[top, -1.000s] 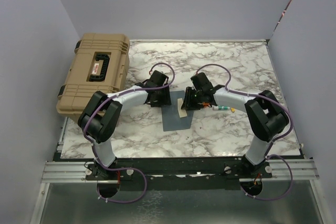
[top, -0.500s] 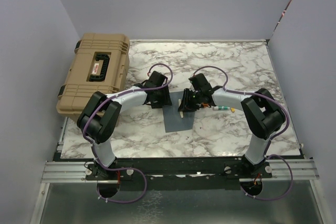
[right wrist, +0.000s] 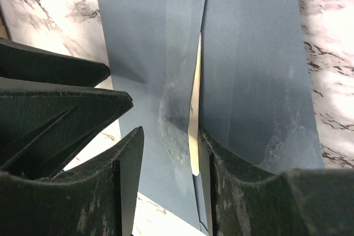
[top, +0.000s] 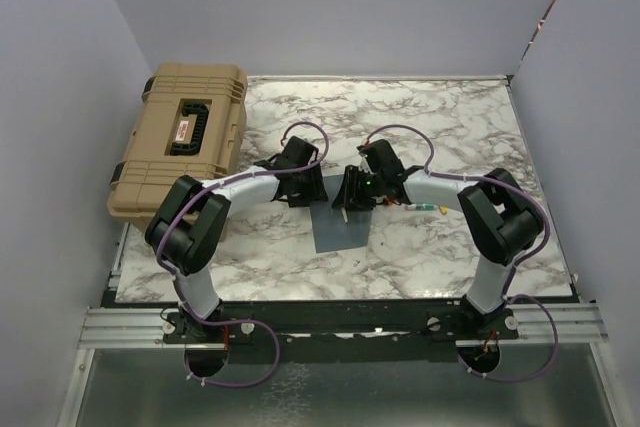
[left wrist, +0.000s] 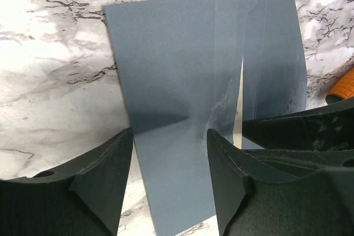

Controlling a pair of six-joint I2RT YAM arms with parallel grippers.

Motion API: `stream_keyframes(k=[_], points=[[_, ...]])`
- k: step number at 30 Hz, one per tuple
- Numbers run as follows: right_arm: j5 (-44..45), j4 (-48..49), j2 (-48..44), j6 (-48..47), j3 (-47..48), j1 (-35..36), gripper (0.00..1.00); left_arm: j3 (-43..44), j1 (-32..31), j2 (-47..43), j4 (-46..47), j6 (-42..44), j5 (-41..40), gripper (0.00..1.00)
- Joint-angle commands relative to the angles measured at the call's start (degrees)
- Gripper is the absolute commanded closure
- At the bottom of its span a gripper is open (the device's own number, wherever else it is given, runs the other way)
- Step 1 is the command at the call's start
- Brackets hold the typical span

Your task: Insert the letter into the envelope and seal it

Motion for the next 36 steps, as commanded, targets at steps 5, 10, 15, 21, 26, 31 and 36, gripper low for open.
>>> stream_keyframes(k=[5,10,15,21,26,31,36], points=[[-2.30,0.59,2.68,-1.49,0.88,0.41,0.53,-3.23,-0.62,2.25,-4.95,0.80,1.76,0.42],[-2.97,-0.44,1.09,-0.13,0.31,0.36,0.52,-3.04,-0.61,1.63,-4.83,-0.02,1.58,0.42],[0.08,-3.87,-1.87,0.57,0.56,0.21,0.51,-2.58,-0.05,0.26,-4.88,-0.80,1.13,0.42],[8.80,-8.54,-9.05,-2.27,0.07,0.14,0.50,-1.31,1.34,-3.47,-5.87,1.03,1.04,0.40],[23.18,-14.71,-18.23,-3.22,-0.68,-0.42,0.46,0.98,1.48,-7.81,-7.78,4.44,-0.72,0.30],[37.91,-26.94,-23.39,5.23,-0.76,-5.31,0.45,3.09,1.48,-12.07,-8.83,6.61,-1.93,0.19],[42.15,-35.06,-23.47,16.66,-1.79,-10.31,0.47,5.24,1.48,-15.84,-8.64,9.71,-3.34,0.11]])
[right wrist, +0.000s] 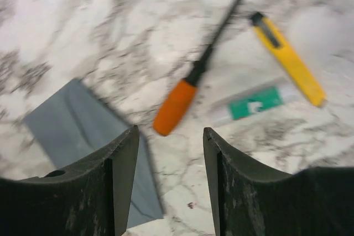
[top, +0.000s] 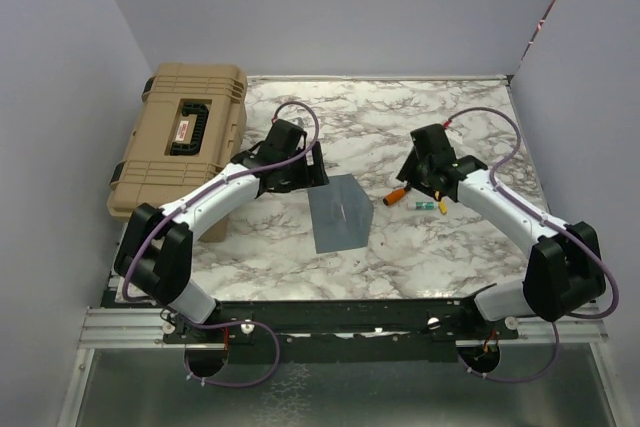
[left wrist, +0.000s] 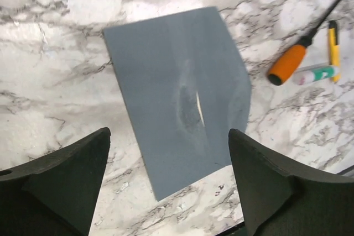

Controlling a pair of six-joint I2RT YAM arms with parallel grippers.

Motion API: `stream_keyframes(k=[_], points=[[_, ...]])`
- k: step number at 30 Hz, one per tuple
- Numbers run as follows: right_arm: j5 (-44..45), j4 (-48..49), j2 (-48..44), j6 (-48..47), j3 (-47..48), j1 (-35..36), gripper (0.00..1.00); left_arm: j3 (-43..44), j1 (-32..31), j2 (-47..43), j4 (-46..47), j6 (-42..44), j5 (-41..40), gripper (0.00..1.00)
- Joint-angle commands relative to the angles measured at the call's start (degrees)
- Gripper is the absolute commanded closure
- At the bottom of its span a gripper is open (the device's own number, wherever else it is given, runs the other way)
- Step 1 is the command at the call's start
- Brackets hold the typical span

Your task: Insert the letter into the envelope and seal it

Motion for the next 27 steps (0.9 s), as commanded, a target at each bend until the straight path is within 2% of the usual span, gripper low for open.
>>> stream_keyframes(k=[1,6,12,27], points=[[9.49,-12.12,1.04,11.88,-2.04,-2.85,0.47,2.89,0.24,-4.52,-0.35,4.35,-3.24,0.10],[10.73,-12.81,5.60,18.43,-1.11,-5.03,0.47,3.45,0.24,-7.29,1.33,5.44,-4.11,0.03],[9.05,-12.99,11.41,23.14,-0.16,-8.86,0.50,2.95,0.24,-7.63,2.15,5.06,-2.94,0.03],[4.54,-12.06,17.80,23.76,-0.79,-9.66,0.61,3.23,0.33,-8.22,2.42,5.17,-3.37,0.03]])
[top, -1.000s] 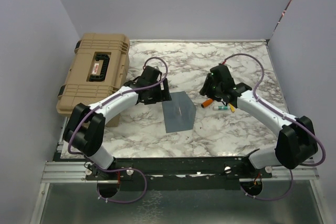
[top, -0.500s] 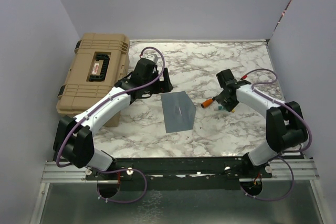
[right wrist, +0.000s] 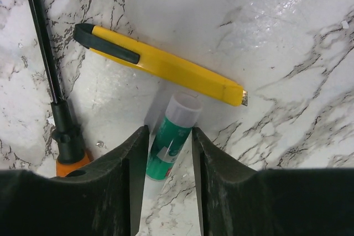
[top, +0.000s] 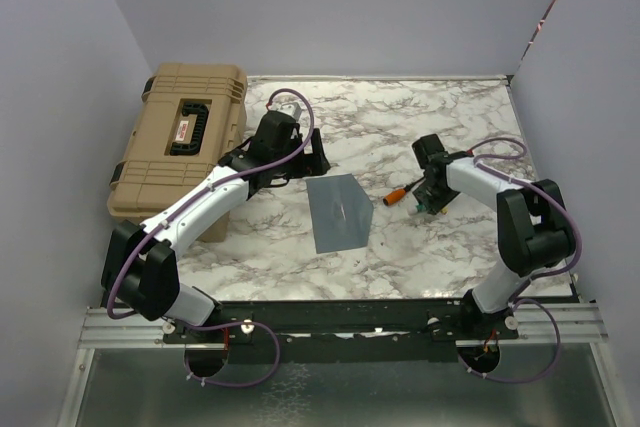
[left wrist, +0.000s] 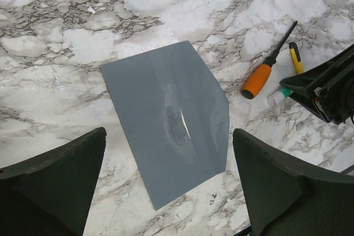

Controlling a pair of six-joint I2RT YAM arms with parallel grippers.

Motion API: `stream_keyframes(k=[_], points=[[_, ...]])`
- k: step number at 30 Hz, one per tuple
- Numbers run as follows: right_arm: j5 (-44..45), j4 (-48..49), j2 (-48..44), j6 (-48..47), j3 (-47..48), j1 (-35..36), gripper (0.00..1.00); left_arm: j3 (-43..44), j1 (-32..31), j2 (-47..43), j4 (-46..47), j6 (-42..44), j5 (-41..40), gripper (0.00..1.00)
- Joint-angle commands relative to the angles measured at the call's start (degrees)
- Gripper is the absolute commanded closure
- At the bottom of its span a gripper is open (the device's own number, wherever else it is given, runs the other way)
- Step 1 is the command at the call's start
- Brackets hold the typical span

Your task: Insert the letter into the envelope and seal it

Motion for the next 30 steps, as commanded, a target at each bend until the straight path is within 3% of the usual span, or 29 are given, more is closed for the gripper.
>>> stream_keyframes(k=[1,2,6,8,13,20,24,30], points=[[-2.07,-1.13,2.11,1.07,-0.51,-0.24,0.61,0.98,0.33,-1.71,0.65,0.85,-1.22,0.03],[-2.37,-0.97,2.13,0.88,-0.81,-0.23,0.64,1.07,0.33,-1.86,0.65,0.81,-1.47,0.03],[-2.18,-0.02,-0.14,-2.19,-1.76,-0.23,0.94,1.57,0.33,-2.38,0.67,0.77,-1.20,0.03],[-1.68,0.67,-3.06,-5.86,-1.90,-0.19,0.99,1.99,0.33,-2.48,0.72,0.68,0.04,0.03],[-11.30,8.90,-14.23,-22.06,-3.57,-0.14,1.00,4.65,0.35,-1.48,0.82,-0.76,6.91,0.02],[-45.15,25.22,-22.99,-47.33,-3.91,3.10,1.00,12.34,0.39,2.25,1.95,-6.03,20.98,0.01],[-47.57,31.65,-27.05,-58.66,-4.99,9.56,1.00,15.54,0.33,4.82,2.30,-10.35,27.83,0.02],[-47.99,36.08,-28.54,-67.96,-4.17,12.56,1.00,14.02,0.33,5.75,2.37,-13.26,33.45,0.16]])
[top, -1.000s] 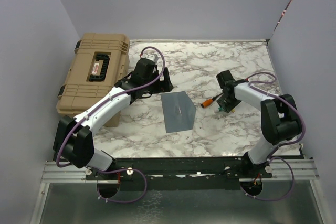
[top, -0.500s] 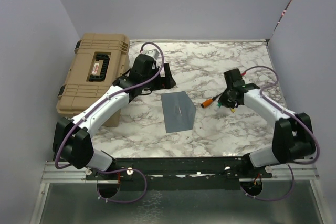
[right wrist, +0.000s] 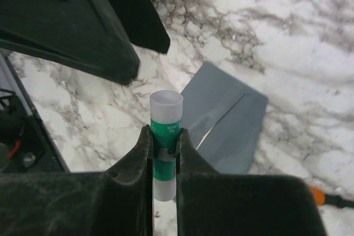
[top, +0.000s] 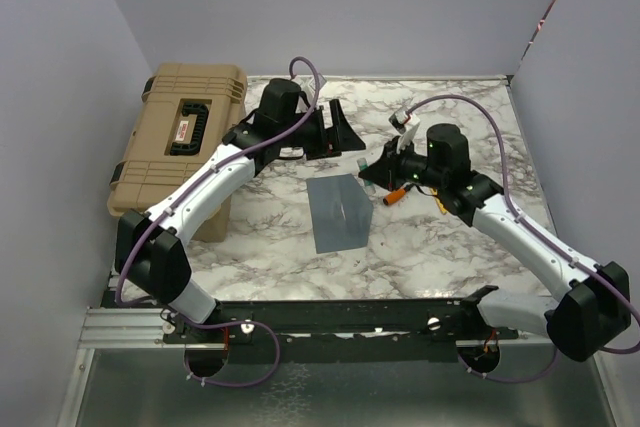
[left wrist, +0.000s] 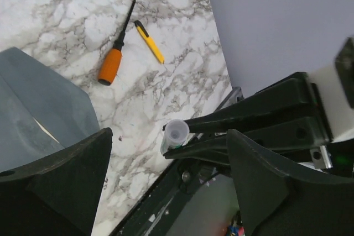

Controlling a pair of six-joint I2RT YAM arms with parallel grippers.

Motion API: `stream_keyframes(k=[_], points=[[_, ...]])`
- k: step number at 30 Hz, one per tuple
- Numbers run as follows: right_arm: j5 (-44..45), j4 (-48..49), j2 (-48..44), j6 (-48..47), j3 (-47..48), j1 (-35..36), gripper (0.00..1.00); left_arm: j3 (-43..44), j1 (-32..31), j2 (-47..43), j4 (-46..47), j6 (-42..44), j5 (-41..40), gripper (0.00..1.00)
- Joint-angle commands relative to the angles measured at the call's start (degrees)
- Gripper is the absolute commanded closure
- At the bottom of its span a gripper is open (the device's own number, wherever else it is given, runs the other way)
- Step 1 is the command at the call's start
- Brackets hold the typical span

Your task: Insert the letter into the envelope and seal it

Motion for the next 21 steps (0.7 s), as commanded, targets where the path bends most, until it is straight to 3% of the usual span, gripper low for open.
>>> stream_keyframes(k=[1,7,11,21], points=[[-4.24,5.21,-0.61,-13.27,1.00,0.89,1.00,-1.60,0.13,-0.08,0.03,-3.30,6.93,0.18],[-5.21,4.64,0.18,-19.13,2.98,2.38,0.99,-3.45,0.06,-1.01,-0.02,-5.06,8.58,0.27],[-5.74,4.49,0.77,-20.10,3.84,2.63,1.00,-4.43,0.01,-0.42,-0.06,-6.14,9.35,0.48],[-9.01,3.83,2.61,-21.71,5.15,3.25,1.00,-5.90,-0.63,1.14,-0.01,-7.64,10.93,0.54]])
